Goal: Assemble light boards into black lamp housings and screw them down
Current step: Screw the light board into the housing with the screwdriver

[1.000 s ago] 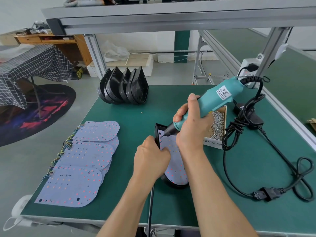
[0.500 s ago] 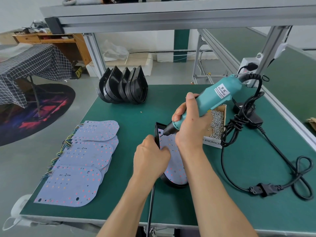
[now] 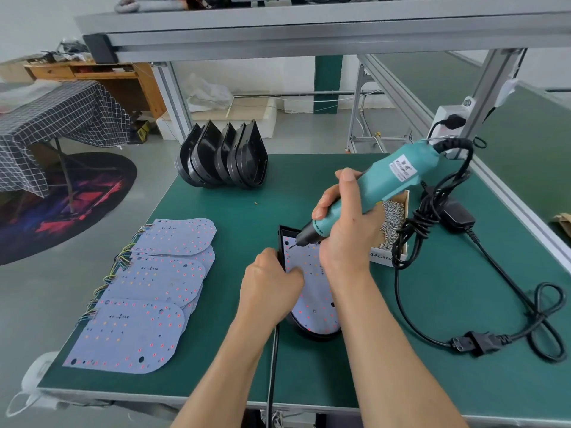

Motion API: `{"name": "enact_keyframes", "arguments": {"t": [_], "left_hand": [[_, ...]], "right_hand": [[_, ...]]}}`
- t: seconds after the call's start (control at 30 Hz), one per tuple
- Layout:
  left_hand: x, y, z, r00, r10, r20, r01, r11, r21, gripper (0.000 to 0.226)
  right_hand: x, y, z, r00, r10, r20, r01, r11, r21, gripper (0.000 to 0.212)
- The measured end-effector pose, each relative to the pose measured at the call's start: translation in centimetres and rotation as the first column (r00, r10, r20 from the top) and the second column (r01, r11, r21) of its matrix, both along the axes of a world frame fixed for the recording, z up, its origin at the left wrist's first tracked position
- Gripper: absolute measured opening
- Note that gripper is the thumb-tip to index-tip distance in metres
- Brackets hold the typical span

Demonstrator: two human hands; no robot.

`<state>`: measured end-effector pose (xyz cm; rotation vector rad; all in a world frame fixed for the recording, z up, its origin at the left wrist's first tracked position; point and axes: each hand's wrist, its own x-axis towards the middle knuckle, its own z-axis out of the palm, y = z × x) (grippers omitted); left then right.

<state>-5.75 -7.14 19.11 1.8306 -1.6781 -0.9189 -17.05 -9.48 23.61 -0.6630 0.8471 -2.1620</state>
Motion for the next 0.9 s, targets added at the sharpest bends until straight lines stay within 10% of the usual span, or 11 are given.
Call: {"name": "enact_keyframes", "arguments": {"t": [0.3,0.47,0.6,0.9], "left_hand": [[1.5,-0.4,0.3,0.999,0.052,0.017,-0.052,0.998,0.031,0.048],[0.5,-1.8,3.4,0.996,0.09,-0.031,-0.095,0.923,-0.372,0.021],[-3.9,-3.6,5.4,0.98,-0.192,0.059,0.194,0.829,-0.524,0.005],[-13.5,-7.4,3.4,0.479,-0.397,0.783,0.744,0.657,-0.121,0.017]], "right_hand": [[-5.2,3.7,-1.9,0.925,0.131,0.356,-0.116,0.991,-0.065,0.02],[-7.0,5.3,-4.3,0.893,0.158,0.421,-0.134,0.987,-0.086,0.024],[-7.8,5.3,-5.2,0.868,0.145,0.474,-0.115,0.989,-0.092,0.026],[-9.1,5.9,-6.3,0.827,0.11,0.551,-0.079,0.994,-0.079,0.024]]}}
